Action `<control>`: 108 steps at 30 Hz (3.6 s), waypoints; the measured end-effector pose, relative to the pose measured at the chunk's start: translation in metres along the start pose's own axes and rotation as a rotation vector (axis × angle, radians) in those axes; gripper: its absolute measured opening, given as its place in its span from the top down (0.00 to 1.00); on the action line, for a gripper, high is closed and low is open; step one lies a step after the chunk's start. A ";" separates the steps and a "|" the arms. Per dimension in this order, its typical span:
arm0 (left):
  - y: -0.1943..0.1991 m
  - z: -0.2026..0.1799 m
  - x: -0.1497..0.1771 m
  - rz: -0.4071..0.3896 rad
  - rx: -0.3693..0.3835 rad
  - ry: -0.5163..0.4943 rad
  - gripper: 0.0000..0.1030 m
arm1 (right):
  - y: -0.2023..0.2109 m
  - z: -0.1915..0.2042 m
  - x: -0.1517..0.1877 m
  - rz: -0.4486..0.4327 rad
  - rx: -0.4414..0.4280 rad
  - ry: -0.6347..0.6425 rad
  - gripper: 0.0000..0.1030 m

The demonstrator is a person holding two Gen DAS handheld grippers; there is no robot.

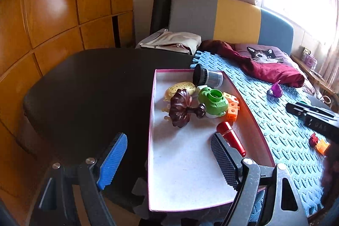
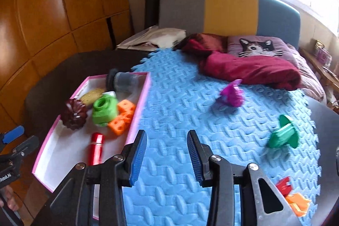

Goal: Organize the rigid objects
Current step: 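Grasp the magenta suction-cup toy with the left gripper while the right moves away, then lift the magenta toy with the left gripper while the right reaches the red puzzle piece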

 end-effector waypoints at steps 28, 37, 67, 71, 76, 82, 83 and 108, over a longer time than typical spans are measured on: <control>-0.024 -0.120 -0.096 -0.042 0.224 -0.193 0.20 | 0.034 -0.222 -0.041 -0.176 0.224 -0.447 0.58; -0.089 -0.208 -0.125 0.086 0.388 -0.197 0.15 | 0.035 -0.232 -0.040 -0.168 0.207 -0.519 0.58; -0.209 -0.307 -0.154 0.148 0.382 -0.284 0.45 | 0.029 -0.238 -0.038 -0.118 0.132 -0.603 0.58; -0.199 -0.301 -0.145 0.152 0.391 -0.279 0.45 | 0.030 -0.241 -0.038 -0.122 0.137 -0.617 0.58; -0.177 -0.290 -0.130 0.160 0.376 -0.281 0.45 | 0.035 -0.257 -0.035 -0.137 0.139 -0.688 0.58; -0.142 -0.278 -0.115 0.134 0.369 -0.289 0.45 | 0.039 -0.276 -0.031 -0.149 0.120 -0.777 0.58; -0.133 -0.275 -0.113 0.123 0.369 -0.294 0.45 | 0.039 -0.278 -0.030 -0.146 0.110 -0.790 0.58; -0.006 -0.209 -0.059 -0.014 0.469 -0.281 0.45 | -0.021 -0.202 0.014 0.296 -0.007 -0.500 0.47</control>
Point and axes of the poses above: each gripper's, at about its wrist camera, not at the fingertips, and y roughly against the way its jaws point, z to its left, x to its underside, the point moved 7 cm from there along -y, roughly the way its jaws point, and after that the axes turned 13 degrees about -y, right-handed, at the moved point
